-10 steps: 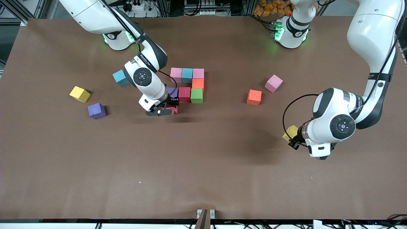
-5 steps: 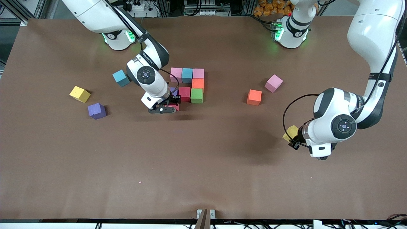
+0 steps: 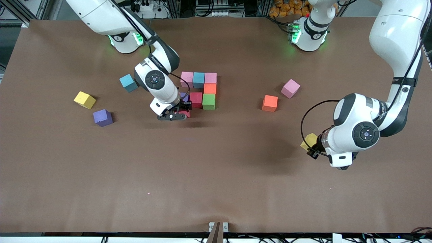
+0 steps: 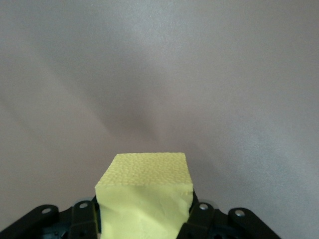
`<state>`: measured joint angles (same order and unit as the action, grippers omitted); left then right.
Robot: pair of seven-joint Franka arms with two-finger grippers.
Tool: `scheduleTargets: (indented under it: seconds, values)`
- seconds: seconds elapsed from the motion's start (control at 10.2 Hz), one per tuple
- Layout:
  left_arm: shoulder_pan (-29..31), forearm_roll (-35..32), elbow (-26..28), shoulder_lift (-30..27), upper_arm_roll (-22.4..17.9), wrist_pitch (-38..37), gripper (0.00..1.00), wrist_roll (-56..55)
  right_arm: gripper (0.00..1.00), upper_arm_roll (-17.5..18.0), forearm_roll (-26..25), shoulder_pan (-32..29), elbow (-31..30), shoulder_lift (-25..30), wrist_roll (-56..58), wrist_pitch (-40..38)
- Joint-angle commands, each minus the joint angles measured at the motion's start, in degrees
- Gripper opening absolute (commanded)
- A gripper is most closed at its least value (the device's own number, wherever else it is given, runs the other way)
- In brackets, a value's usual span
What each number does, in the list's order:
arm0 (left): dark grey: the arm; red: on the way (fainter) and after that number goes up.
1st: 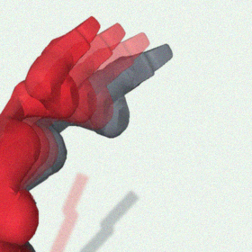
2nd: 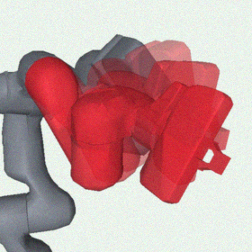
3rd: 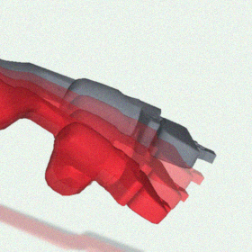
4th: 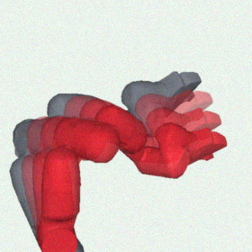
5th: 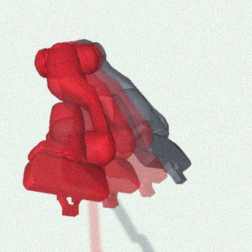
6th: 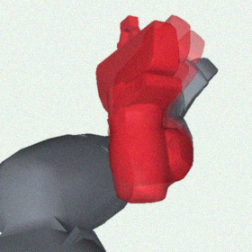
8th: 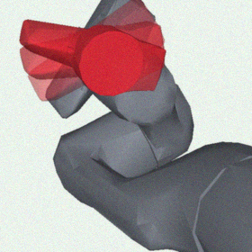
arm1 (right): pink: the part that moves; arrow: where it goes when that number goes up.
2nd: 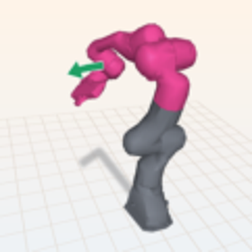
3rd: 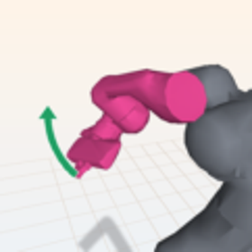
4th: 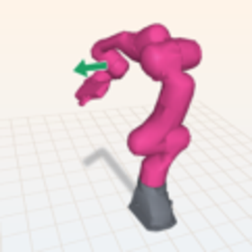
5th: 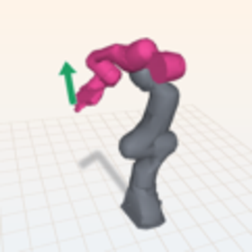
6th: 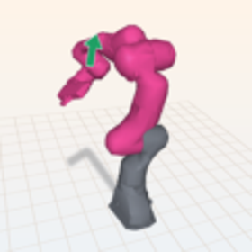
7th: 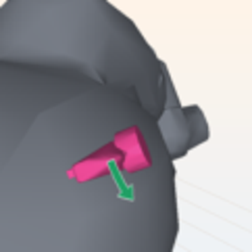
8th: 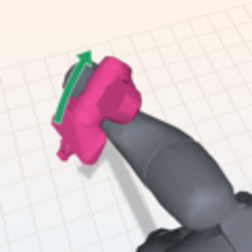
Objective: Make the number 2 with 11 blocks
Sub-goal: 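Place the pink cube beside purple with the right gripper, then open the right gripper and lift it away from the pink cube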
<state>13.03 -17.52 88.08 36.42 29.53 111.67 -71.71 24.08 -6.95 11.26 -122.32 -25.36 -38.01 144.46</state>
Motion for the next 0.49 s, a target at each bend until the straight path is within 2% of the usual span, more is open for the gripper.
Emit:
scheduleTargets:
  seconds: [0.0,0.2,0.29,0.39]
  values:
    - [0.0,1.8,-0.5,-0.1,0.1,-0.6,0.23,1.7,0.25,-0.7,-1.7,0.7,-0.6,0.0,-1.2,0.6]
    - [-0.1,1.8,-0.6,0.0,0.1,-0.6,0.23,1.7,0.27,-1.0,-1.8,0.7,-0.6,-0.3,-1.2,0.7]
    - [-0.1,1.8,-0.7,0.0,0.1,-0.6,0.23,1.7,0.33,-1.0,-1.8,0.7,-0.5,-0.2,-1.3,0.7]
    - [-0.1,1.8,-0.7,0.0,0.1,-0.6,0.23,1.7,0.48,-1.0,-1.7,0.7,-0.5,-0.3,-1.3,0.6]
